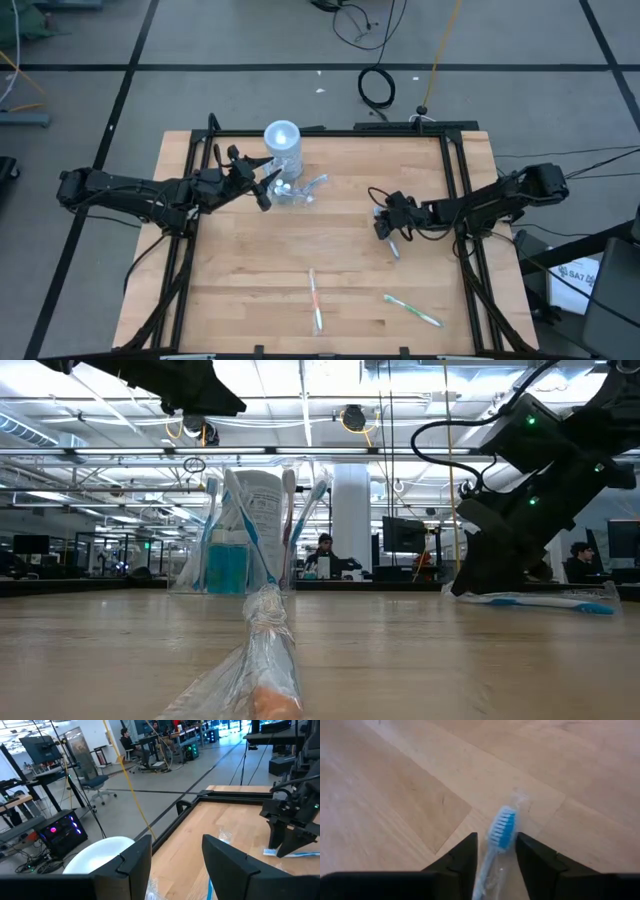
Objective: Pick & Place toothbrushing station
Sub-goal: Put the blue toothbrush into the transparent organizer
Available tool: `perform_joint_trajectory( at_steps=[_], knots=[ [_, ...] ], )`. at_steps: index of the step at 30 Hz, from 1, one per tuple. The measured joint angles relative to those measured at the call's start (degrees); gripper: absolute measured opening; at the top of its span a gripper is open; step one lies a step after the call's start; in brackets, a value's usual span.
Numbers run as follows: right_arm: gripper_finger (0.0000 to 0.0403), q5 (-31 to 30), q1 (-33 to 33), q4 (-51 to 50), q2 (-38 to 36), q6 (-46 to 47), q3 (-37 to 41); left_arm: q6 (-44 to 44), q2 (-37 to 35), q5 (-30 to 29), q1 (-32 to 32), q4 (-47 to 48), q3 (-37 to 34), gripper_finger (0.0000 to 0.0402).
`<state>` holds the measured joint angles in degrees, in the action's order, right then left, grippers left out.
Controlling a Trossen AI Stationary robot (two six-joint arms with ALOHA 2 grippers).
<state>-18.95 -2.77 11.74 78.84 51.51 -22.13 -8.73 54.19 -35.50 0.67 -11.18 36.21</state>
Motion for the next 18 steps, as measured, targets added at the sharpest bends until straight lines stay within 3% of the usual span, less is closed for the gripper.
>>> perform_joint_trajectory(
  at_steps=[11, 18],
  knots=[
    [0.0011, 8.2, 4.1, 4.8, 0.5, -6.0, 0.0, 0.0, 0.0, 0.0, 0.0, 0.0, 0.0, 0.0182],
    [0.0004, 8.6, 4.8, 26.8, 0.5, -16.5, 0.1, 1.2, 0.0, 0.0, 0.0, -0.1, 0.0, 0.0182]
  ],
)
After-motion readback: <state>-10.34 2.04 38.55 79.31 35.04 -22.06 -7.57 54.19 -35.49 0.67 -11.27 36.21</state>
